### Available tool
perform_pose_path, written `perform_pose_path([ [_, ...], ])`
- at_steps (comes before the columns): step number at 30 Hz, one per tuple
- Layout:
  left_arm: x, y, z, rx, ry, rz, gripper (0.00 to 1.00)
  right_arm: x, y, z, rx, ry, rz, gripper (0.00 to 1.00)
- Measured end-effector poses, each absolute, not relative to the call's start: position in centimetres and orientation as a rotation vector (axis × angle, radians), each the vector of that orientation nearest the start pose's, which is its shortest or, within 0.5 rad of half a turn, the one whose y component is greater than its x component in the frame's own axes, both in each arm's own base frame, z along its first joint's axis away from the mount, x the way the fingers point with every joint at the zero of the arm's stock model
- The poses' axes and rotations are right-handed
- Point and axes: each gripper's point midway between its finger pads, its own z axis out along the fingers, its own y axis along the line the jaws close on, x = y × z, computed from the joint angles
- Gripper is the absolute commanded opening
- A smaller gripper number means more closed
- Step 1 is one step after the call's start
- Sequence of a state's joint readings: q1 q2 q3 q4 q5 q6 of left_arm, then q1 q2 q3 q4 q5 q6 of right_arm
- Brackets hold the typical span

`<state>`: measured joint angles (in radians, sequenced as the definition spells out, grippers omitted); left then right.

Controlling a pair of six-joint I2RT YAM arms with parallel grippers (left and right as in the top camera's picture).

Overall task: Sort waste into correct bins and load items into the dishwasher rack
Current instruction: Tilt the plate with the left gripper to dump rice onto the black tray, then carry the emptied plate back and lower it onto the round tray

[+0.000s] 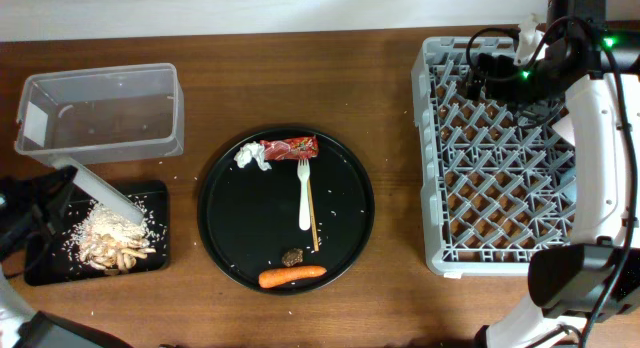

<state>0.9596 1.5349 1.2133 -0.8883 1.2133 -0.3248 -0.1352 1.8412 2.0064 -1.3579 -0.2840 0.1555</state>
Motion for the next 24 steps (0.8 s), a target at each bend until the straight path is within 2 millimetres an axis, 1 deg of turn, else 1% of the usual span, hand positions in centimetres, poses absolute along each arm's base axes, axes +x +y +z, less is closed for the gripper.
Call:
perform_pose_path([
  [1,30.8,16.4,23.0,-1.075,1.867,-1.269,0.0,41.3,-0.8,24.5,0.322,2.723,0.397,0.99],
  [3,30.2,15.9,22.9,-1.112,1.857,-1.313,0.0,41.3,-0.8,24.5,0.322,2.723,0.397,0.99],
  [4,30.2,15.8,23.2,-1.092,1.85,-1.325,0.0,41.3,-0.8,24.5,0.322,2.723,0.397,0.99],
  [5,30.4,16.1,23.4,-1.053,1.844,-1.311,0.0,41.3,-0.8,24.5,0.322,2.723,0.397,0.99],
  [8,30.5,16.3,23.6,-1.032,1.833,-1.306,0.0,41.3,-0.8,24.5,0.322,2.723,0.397,0.99],
  [10,30.3,16.0,23.6,-1.054,1.829,-1.333,0.0,41.3,-0.8,24.5,0.322,2.722,0.397,0.99],
  [15,30.1,16.4,22.7,-1.091,1.865,-1.277,0.0,41.3,-0.8,24.5,0.322,2.723,0.397,0.99],
  [17,29.9,16.2,22.5,-1.098,1.879,-1.268,0.0,41.3,-0.8,24.5,0.321,2.723,0.397,0.99],
  [18,29.8,16.1,22.8,-1.082,1.882,-1.255,0.0,41.3,-0.8,24.5,0.322,2.723,0.397,0.99],
  [21,29.1,15.1,25.4,-0.97,1.888,-1.155,0.0,41.3,-0.8,24.5,0.322,2.723,0.397,0.99],
  [22,28.9,14.3,27.0,-0.896,1.891,-1.101,0.0,41.3,-0.8,24.5,0.321,2.723,0.397,0.99],
  [23,28.9,13.4,27.9,-0.837,1.899,-1.07,0.0,41.3,-0.8,24.5,0.322,2.723,0.397,0.99],
  [24,29.1,11.8,29.0,-0.752,1.921,-1.038,0.0,41.3,-0.8,24.5,0.323,2.723,0.397,0.99],
])
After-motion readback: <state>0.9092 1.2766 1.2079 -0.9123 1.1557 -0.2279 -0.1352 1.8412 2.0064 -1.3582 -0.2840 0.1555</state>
